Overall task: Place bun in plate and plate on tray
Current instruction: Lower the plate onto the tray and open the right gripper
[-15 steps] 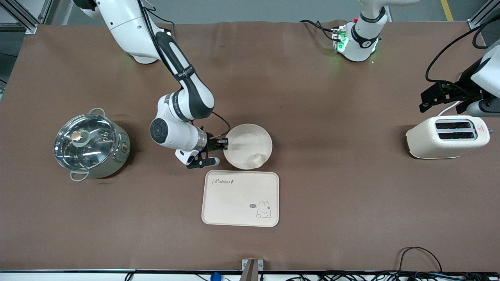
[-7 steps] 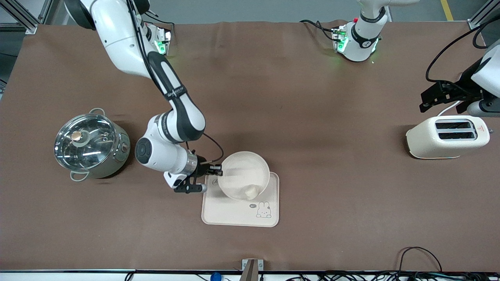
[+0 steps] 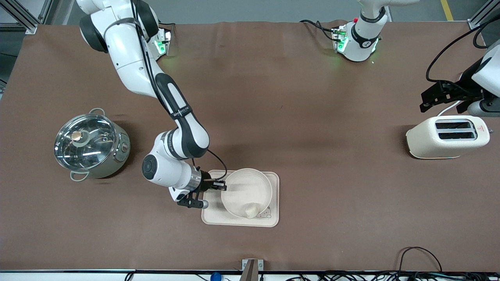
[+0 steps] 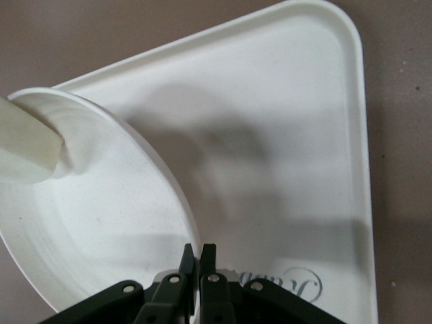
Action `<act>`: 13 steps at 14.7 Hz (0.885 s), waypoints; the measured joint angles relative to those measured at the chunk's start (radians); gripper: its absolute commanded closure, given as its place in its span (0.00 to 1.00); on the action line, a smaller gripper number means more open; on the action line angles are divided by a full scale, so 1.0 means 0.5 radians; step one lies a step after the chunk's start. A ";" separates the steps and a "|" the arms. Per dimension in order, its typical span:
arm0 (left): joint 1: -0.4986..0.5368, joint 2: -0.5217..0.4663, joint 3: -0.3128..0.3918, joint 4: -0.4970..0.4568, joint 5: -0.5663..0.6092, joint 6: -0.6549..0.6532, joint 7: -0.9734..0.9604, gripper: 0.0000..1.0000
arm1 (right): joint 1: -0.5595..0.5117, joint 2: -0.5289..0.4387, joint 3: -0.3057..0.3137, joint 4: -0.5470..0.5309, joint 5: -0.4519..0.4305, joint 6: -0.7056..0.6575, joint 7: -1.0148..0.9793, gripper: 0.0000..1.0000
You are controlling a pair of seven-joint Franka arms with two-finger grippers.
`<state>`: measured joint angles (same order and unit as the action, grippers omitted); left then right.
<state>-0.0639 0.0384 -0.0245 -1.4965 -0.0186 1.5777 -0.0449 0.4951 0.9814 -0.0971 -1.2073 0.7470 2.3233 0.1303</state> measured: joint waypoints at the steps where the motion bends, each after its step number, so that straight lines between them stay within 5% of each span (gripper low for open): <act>1: 0.000 0.000 0.000 0.000 0.000 0.000 0.000 0.00 | 0.000 0.035 0.000 0.030 0.001 0.011 0.018 0.99; 8: -0.001 0.000 0.000 0.000 0.025 -0.002 0.000 0.00 | -0.001 0.099 0.000 0.075 0.001 0.022 0.052 0.98; 9: -0.001 0.000 0.000 0.000 0.025 -0.002 0.000 0.00 | -0.002 0.100 0.000 0.075 0.002 0.023 0.052 0.91; 10: -0.001 0.000 0.000 0.000 0.025 -0.002 0.000 0.00 | -0.005 0.100 -0.001 0.077 0.003 0.023 0.053 0.50; 12: -0.001 0.000 0.000 0.000 0.025 -0.002 0.002 0.00 | -0.018 0.100 -0.005 0.084 0.003 0.026 0.052 0.23; 13: -0.001 0.000 0.000 0.000 0.025 -0.002 0.006 0.00 | -0.028 0.100 -0.007 0.090 0.003 0.026 0.052 0.00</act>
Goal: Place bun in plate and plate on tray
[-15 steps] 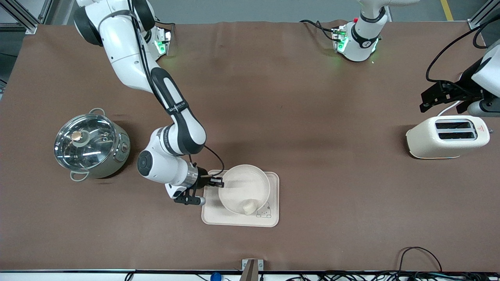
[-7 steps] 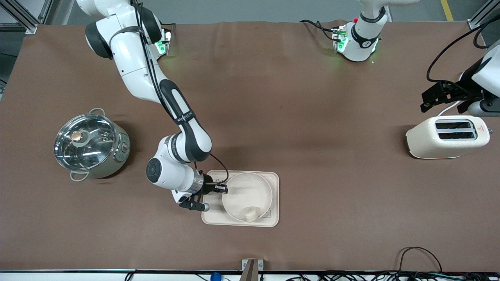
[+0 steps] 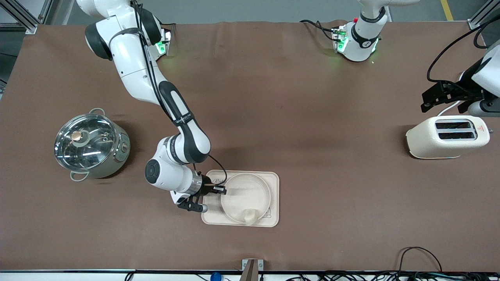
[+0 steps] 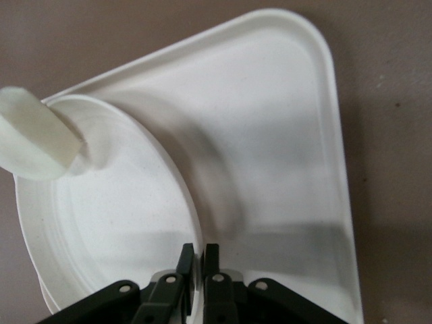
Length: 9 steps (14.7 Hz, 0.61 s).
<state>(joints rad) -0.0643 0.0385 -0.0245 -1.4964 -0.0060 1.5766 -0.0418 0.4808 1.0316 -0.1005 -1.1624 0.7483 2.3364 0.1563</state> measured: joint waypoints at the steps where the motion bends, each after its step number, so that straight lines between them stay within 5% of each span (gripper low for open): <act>1: 0.000 0.000 0.000 0.000 0.000 0.000 0.003 0.00 | -0.008 0.000 -0.002 0.006 0.000 -0.001 -0.001 0.00; 6: -0.003 0.000 -0.004 0.000 -0.036 -0.001 0.002 0.00 | -0.028 -0.069 -0.034 0.083 -0.010 -0.144 0.000 0.00; 9: -0.002 0.000 -0.004 0.000 -0.040 -0.004 0.001 0.00 | -0.056 -0.212 -0.175 0.106 -0.164 -0.413 0.000 0.00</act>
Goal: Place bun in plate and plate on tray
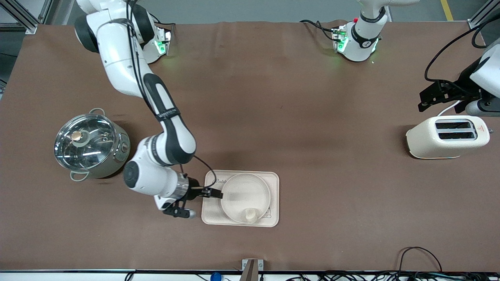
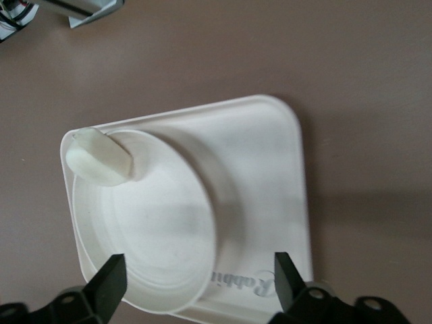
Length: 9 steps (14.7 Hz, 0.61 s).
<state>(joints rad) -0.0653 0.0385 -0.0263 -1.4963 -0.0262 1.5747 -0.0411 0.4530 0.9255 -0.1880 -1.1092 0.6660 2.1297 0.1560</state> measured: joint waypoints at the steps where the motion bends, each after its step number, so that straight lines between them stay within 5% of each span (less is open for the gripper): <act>1: 0.000 0.000 0.000 0.000 0.000 -0.001 0.000 0.00 | -0.009 -0.057 -0.044 0.003 -0.085 -0.098 0.000 0.00; 6: 0.003 0.002 0.002 0.001 0.001 -0.002 0.000 0.00 | -0.039 -0.479 -0.288 -0.029 -0.422 -0.557 -0.022 0.00; 9: 0.002 0.002 0.002 0.001 0.019 -0.002 0.000 0.00 | -0.092 -0.803 -0.337 -0.255 -0.608 -0.622 -0.186 0.00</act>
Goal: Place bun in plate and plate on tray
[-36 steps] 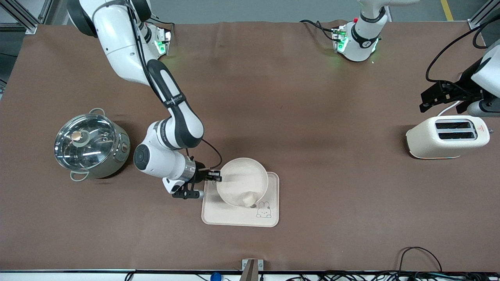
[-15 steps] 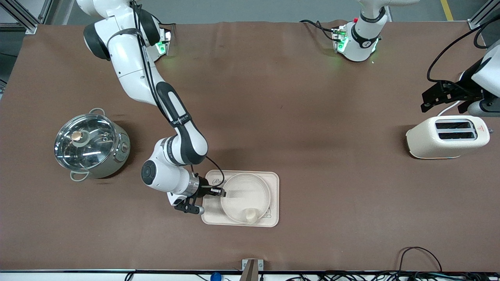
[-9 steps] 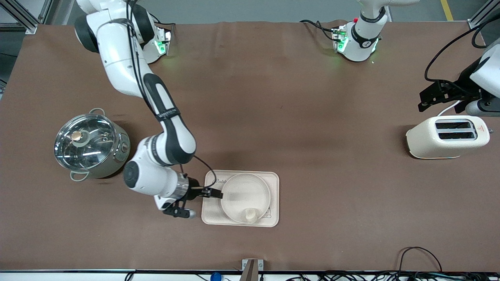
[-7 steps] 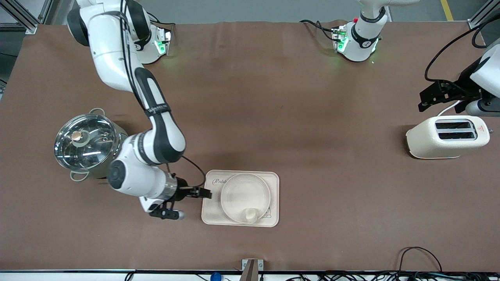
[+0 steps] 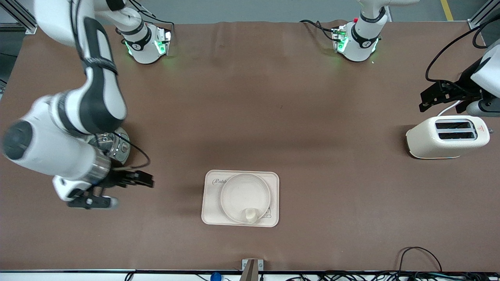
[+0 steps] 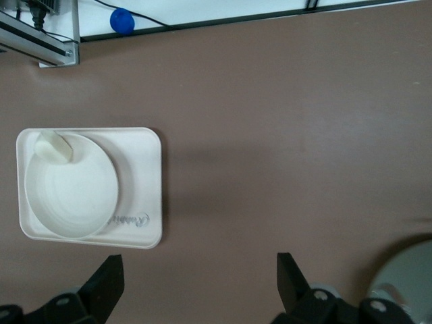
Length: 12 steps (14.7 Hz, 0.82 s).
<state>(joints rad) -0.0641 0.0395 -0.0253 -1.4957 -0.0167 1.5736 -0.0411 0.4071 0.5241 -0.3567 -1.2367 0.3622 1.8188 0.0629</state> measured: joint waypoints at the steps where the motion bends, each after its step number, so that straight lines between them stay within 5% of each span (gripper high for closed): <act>1: 0.000 0.000 0.000 0.000 0.001 0.000 0.000 0.00 | -0.028 -0.109 -0.012 -0.111 -0.029 -0.002 -0.034 0.00; 6: 0.000 0.000 0.000 0.001 0.001 0.000 0.000 0.00 | -0.119 -0.555 -0.026 -0.455 -0.325 -0.090 -0.129 0.00; 12: 0.001 0.000 0.001 0.001 0.002 0.000 0.001 0.00 | -0.119 -0.702 -0.037 -0.490 -0.372 -0.147 -0.144 0.00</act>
<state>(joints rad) -0.0636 0.0395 -0.0249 -1.4951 -0.0159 1.5736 -0.0403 0.3474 0.1731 -0.3750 -1.4817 0.1763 1.7452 -0.0090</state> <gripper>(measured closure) 0.000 0.000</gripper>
